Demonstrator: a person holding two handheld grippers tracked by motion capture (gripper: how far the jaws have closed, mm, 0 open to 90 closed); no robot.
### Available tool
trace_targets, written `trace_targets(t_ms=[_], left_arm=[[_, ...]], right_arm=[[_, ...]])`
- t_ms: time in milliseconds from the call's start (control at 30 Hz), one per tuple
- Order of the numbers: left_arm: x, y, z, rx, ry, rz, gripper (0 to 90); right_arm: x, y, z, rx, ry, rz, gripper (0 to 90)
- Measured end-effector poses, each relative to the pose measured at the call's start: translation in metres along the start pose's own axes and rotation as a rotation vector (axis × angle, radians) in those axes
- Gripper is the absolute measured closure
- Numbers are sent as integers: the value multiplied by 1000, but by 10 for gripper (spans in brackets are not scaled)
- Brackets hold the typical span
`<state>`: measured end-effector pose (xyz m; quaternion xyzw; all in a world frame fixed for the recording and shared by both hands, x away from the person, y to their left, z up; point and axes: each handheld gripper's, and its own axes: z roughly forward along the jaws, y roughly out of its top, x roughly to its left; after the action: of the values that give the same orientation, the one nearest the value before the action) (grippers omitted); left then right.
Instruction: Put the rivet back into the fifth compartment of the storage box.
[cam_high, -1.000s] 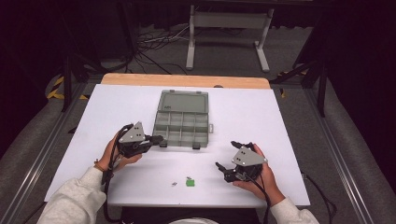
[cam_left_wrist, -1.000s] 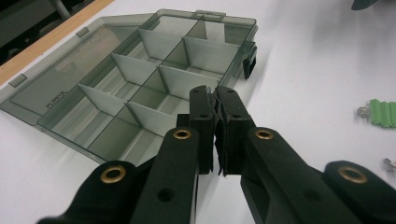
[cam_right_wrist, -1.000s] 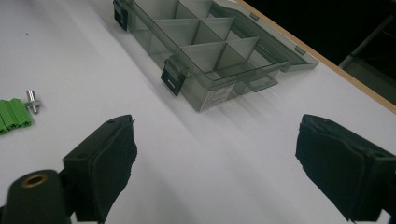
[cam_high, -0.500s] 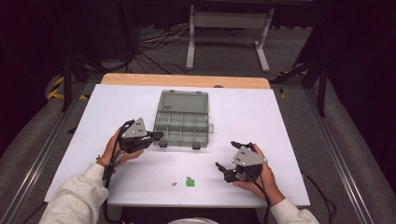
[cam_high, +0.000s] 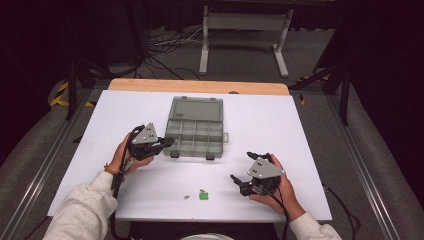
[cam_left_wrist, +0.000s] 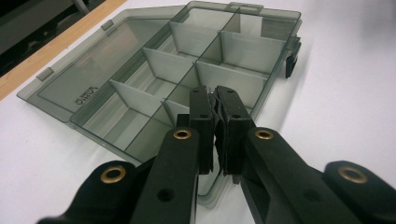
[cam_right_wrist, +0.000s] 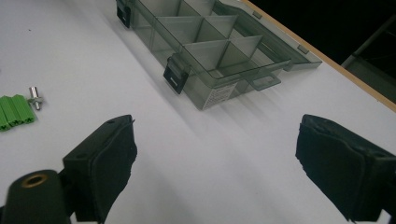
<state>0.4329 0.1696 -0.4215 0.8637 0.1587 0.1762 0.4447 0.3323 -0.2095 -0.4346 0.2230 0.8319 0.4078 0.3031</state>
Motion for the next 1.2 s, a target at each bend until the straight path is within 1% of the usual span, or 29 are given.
trace_targets(t_ms=[33,67,100,200,267,400,500,533,567,633,700,767,833,900,1000,1067,1133,1200], left_arm=[[1,0,0,2,2,1,865],[1,-1,1,-3,-2,-12,864],[2,-1,2,5,7,0,865],[2,-2,4,12,4,-8,865],[4,-2,5,24,15,5,864],[6,-5,6,29,19,-12,864],[8,-5,6,32,25,-10,864],[8,-6,7,31,22,-19,865],[8,-6,7,38,23,-13,865],[8,-7,7,36,23,-20,864],[8,-7,8,48,18,-15,865],[8,-7,8,46,17,-16,864],[8,-8,9,50,11,-28,864],[8,-9,9,55,9,-26,864],[9,-11,10,69,1,-34,864],[9,-11,10,74,1,-28,864],[8,-11,10,70,-4,-36,864],[8,-12,10,76,-3,-34,864]], right_arm=[[0,0,0,1,1,-2,126],[0,0,0,1,1,-2,126],[0,0,0,0,1,-2,126],[0,0,0,-1,0,-3,126],[0,0,0,-2,-2,-1,126],[0,0,0,2,-1,-2,126],[0,0,0,3,-1,-2,126],[0,0,0,4,-2,-1,126],[0,0,0,3,-2,0,126],[0,0,0,3,-3,-1,126],[0,0,0,5,-2,-4,126],[0,0,0,5,-3,-4,126],[0,0,0,4,-3,-1,126],[0,-1,0,3,-3,-1,126],[0,-1,0,3,-3,-2,126],[0,-1,0,4,-4,-2,126],[0,-1,0,4,-2,-4,126],[0,0,0,4,-3,-5,126]])
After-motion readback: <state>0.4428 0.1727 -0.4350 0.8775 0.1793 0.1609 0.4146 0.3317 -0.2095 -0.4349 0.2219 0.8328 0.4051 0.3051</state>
